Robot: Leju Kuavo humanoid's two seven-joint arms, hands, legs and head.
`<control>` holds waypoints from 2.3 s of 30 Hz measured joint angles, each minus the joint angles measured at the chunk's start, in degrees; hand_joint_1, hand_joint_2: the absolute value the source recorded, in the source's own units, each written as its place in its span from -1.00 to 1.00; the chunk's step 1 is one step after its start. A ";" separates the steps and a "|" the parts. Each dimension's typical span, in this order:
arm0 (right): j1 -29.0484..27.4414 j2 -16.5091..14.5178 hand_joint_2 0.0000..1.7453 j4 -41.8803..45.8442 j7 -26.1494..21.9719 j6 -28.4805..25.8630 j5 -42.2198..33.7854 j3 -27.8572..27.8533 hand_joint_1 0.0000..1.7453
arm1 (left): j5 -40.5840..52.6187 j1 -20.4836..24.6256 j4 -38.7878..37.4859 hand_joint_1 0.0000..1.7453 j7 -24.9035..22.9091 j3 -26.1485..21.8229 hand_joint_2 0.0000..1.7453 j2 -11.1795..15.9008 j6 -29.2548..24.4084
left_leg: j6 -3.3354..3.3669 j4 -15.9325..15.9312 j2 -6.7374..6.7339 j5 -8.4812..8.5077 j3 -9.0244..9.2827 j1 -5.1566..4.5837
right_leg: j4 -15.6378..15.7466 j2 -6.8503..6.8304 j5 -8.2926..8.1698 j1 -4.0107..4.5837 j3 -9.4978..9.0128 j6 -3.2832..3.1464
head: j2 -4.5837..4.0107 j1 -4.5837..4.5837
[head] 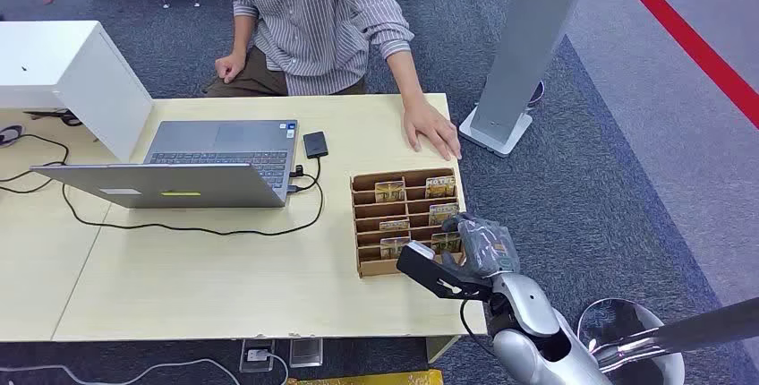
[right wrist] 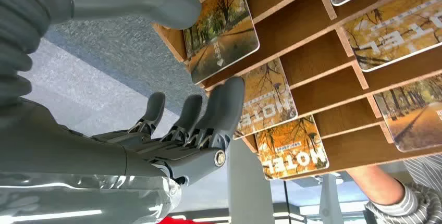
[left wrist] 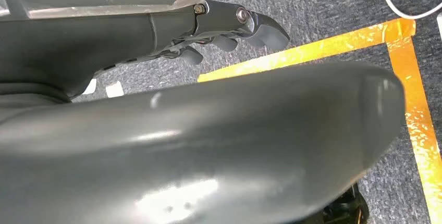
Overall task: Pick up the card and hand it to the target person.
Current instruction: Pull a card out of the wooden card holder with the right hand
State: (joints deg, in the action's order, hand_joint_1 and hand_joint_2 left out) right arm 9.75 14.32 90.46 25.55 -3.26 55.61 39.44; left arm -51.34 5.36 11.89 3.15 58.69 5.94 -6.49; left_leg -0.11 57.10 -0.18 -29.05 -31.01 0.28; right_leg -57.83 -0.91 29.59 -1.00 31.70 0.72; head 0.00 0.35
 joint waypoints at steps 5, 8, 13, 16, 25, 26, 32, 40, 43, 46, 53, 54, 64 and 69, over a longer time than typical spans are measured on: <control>-0.01 -0.26 1.00 -0.58 0.02 0.02 -0.03 -0.01 -0.13 | 0.00 0.01 0.00 -1.00 0.05 0.31 -1.00 0.15 0.07 | 0.00 0.00 0.00 0.00 0.00 0.00 | 0.00 0.00 0.00 0.00 0.00 0.00 | 0.00 0.01; 0.05 -0.38 1.00 -1.01 0.02 0.02 0.01 -0.01 -0.11 | 0.00 0.01 0.00 -1.00 0.09 0.41 -1.00 0.19 0.07 | 0.00 0.00 0.00 0.00 0.00 0.00 | 0.00 0.00 0.00 0.00 0.00 0.00 | 0.00 0.01; 0.12 -0.39 1.00 -1.21 0.06 -0.02 0.01 -0.01 0.01 | 0.00 0.01 0.00 -1.00 0.43 0.44 -1.00 0.25 0.07 | 0.00 0.00 0.00 0.00 0.01 0.00 | 0.00 0.00 0.00 0.00 -0.01 0.00 | 0.01 0.01; 0.15 -0.39 1.00 -1.22 0.14 -0.12 0.01 -0.01 0.23 | 0.00 0.01 0.00 -1.00 0.55 0.44 -1.00 0.31 0.06 | 0.00 0.00 0.00 0.00 0.02 0.00 | 0.00 0.00 0.00 0.00 -0.01 0.00 | 0.00 0.01; 0.13 -0.41 1.00 -1.43 0.15 -0.40 0.22 -0.01 0.60 | -0.06 0.02 0.00 -1.00 0.64 0.46 -1.00 0.48 -0.02 | 0.00 0.00 0.00 0.00 0.01 0.00 | 0.00 0.00 0.00 0.00 -0.01 0.00 | 0.01 0.01; 0.13 -0.41 1.00 -1.43 0.15 -0.41 0.25 -0.01 0.62 | -0.08 0.02 0.00 -1.00 0.65 0.46 -1.00 0.48 -0.02 | 0.00 0.00 0.00 0.00 0.01 0.00 | 0.00 0.00 0.00 0.00 -0.01 0.00 | 0.01 0.00; 0.15 -0.42 1.00 -1.41 0.15 -0.50 0.40 -0.01 0.75 | -0.26 0.02 0.00 -1.00 0.66 0.49 -1.00 0.50 -0.02 | 0.00 0.00 0.00 0.00 0.02 0.00 | 0.00 0.00 0.00 0.00 -0.02 0.00 | 0.01 0.00; 0.24 -0.42 1.00 -1.41 0.15 -0.59 0.30 -0.01 1.00 | -0.36 0.02 0.00 -1.00 1.33 0.63 -1.00 0.64 -0.27 | 0.00 0.00 0.00 0.00 0.01 0.00 | 0.00 0.00 0.00 0.00 -0.01 0.00 | 0.01 0.01; 0.25 -0.42 1.00 -1.41 0.15 -0.61 0.21 -0.01 1.00 | -0.46 0.02 0.00 -1.00 1.73 0.64 -1.00 0.74 -0.59 | 0.00 0.00 0.00 0.00 0.01 0.00 | 0.00 0.00 0.00 0.00 -0.01 0.00 | 0.01 0.00; 0.25 -0.42 1.00 -1.41 0.15 -0.66 0.15 -0.01 0.98 | -0.56 0.02 0.00 -1.00 1.94 0.66 -1.00 0.77 -1.15 | 0.00 0.00 0.00 0.00 0.01 0.00 | 0.00 0.00 0.00 0.00 -0.01 0.00 | 0.01 -0.01; 0.25 -0.48 1.00 -1.41 0.08 -1.08 -0.10 -0.01 0.98 | -2.34 0.01 0.00 -1.00 1.75 0.58 -1.00 0.96 -1.73 | 0.00 0.00 0.00 0.00 0.01 0.00 | 0.00 0.00 0.00 0.00 -0.01 0.00 | 0.01 0.01; 0.26 -0.51 1.00 -1.41 -0.01 -1.22 -0.11 -0.01 0.98 | -2.51 0.01 0.00 -1.00 1.93 0.57 -1.00 0.96 -1.52 | 0.00 0.00 0.00 0.00 0.01 0.00 | 0.00 0.00 0.00 0.00 -0.01 0.00 | 0.01 0.00; 1.64 1.03 1.00 3.13 -0.13 -1.56 -9.56 -1.35 0.98 | -2.91 0.00 0.00 -1.00 1.67 0.57 -1.00 1.08 -0.71 | 0.00 0.01 0.00 0.00 0.02 0.00 | 0.00 0.00 0.00 0.00 -0.01 0.00 | 0.00 -0.02; 3.71 4.20 1.00 9.74 0.17 -0.47 -17.70 -2.87 0.98 | -3.37 -0.02 0.00 -1.00 1.52 0.57 -1.00 1.31 -0.66 | 0.00 0.01 -0.01 0.01 0.03 0.00 | 0.00 0.01 -0.01 0.00 -0.01 0.00 | 0.00 0.04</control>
State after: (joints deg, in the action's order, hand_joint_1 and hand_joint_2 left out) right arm 13.46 18.52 100.19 25.72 -3.73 37.91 36.57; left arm -54.71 5.34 11.89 4.67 59.25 7.26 -7.15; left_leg -0.11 57.12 -0.19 -29.04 -30.98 0.27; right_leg -57.83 -0.90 29.58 -1.00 31.69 0.73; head 0.01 0.39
